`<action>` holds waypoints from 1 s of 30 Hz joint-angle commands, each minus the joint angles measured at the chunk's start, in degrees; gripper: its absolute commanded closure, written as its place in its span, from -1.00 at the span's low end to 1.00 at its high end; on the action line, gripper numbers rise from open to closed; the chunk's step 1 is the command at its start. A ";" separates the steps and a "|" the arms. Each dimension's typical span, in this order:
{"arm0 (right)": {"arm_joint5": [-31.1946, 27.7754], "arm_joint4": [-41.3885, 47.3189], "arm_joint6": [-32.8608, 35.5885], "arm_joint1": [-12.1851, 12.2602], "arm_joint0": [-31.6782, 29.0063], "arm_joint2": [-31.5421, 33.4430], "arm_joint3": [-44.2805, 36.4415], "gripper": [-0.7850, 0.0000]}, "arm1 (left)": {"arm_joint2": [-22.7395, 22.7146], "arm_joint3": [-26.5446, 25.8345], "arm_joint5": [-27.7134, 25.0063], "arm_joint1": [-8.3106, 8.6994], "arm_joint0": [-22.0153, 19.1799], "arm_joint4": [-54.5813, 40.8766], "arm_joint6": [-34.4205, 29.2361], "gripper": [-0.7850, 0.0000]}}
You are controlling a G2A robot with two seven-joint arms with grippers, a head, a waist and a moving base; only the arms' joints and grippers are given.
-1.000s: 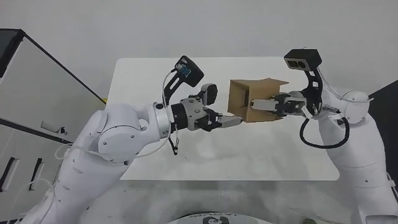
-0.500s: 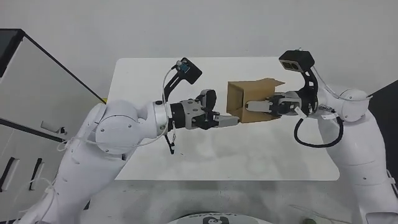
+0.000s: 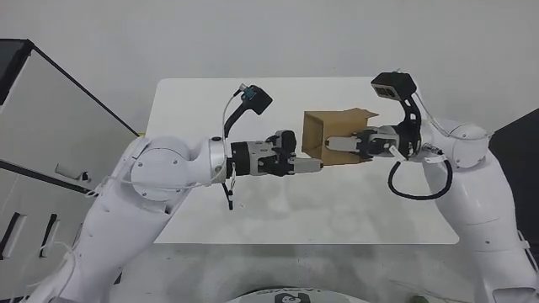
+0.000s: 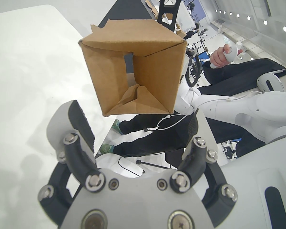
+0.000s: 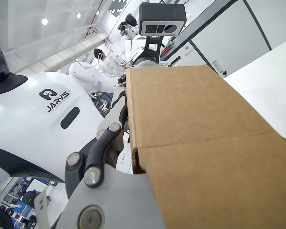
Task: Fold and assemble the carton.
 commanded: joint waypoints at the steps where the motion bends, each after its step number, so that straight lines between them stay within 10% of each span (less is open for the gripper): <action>1: -0.24 0.22 0.03 -0.03 0.02 -0.31 0.14 1.00 | 0.46 0.27 0.88 -0.07 -0.37 0.11 0.07 -1.00; 21: -0.79 0.24 -1.46 -0.25 0.29 -2.89 1.00 1.00 | 3.75 1.53 3.51 -0.46 -2.71 -0.03 -0.58 -1.00; 30: -0.27 -0.63 -2.27 -0.21 -0.07 -3.33 0.58 1.00 | 3.90 1.40 4.10 -0.36 -2.55 0.28 -0.84 -0.37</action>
